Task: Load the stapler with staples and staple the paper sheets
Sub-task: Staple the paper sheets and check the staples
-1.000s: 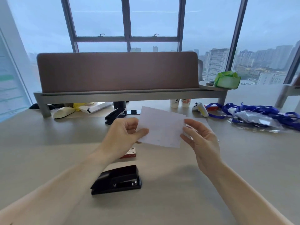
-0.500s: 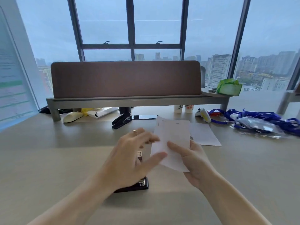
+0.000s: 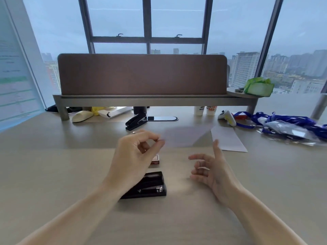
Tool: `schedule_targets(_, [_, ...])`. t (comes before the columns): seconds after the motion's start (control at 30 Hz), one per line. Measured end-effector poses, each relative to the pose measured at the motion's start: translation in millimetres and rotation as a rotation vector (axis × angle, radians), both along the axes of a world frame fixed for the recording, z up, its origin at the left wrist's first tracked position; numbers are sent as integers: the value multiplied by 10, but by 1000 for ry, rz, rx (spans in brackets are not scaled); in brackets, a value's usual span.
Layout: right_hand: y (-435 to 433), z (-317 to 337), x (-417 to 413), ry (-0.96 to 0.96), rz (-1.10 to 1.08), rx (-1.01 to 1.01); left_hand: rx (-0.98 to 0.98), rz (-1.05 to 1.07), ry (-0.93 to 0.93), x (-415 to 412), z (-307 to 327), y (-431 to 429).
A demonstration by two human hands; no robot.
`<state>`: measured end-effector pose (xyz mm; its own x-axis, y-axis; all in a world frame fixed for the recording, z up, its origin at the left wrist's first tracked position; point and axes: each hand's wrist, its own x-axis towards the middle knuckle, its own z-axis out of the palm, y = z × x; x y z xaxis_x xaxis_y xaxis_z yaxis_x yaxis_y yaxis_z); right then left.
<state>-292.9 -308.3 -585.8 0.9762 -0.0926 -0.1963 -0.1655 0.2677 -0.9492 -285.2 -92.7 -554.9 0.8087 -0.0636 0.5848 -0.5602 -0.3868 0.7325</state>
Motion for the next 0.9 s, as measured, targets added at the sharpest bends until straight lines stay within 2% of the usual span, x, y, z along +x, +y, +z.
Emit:
schedule_targets(0.07, [-46, 10, -10, 92, 133, 139, 104, -107, -108, -25, -62, 37])
schedule_targets(0.13, [-44, 31, -58, 131, 295, 197, 218, -186, -118, -57, -139, 63])
schedule_targets(0.2, [-12, 34, -103, 103, 316, 111, 288, -214, -97, -85, -213, 100])
schedule_targets(0.27, [12, -20, -141, 17, 230, -63, 320, -196, -37, -105, -253, 144])
schedule_targets(0.4, [17, -159, -246, -73, 143, -338, 311, -8, 134, -80, -262, 227])
schedule_targets(0.5, [37, -221, -329, -104, 141, -506, 387, 19, 169, -78, -300, 229])
schedule_targets(0.7, [30, -196, -405, -115, 106, -499, 452, 47, 157, -48, -337, 283])
schedule_targets(0.9, [44, -202, -423, -131, 127, -599, 493, 50, 176, -44, -327, 275])
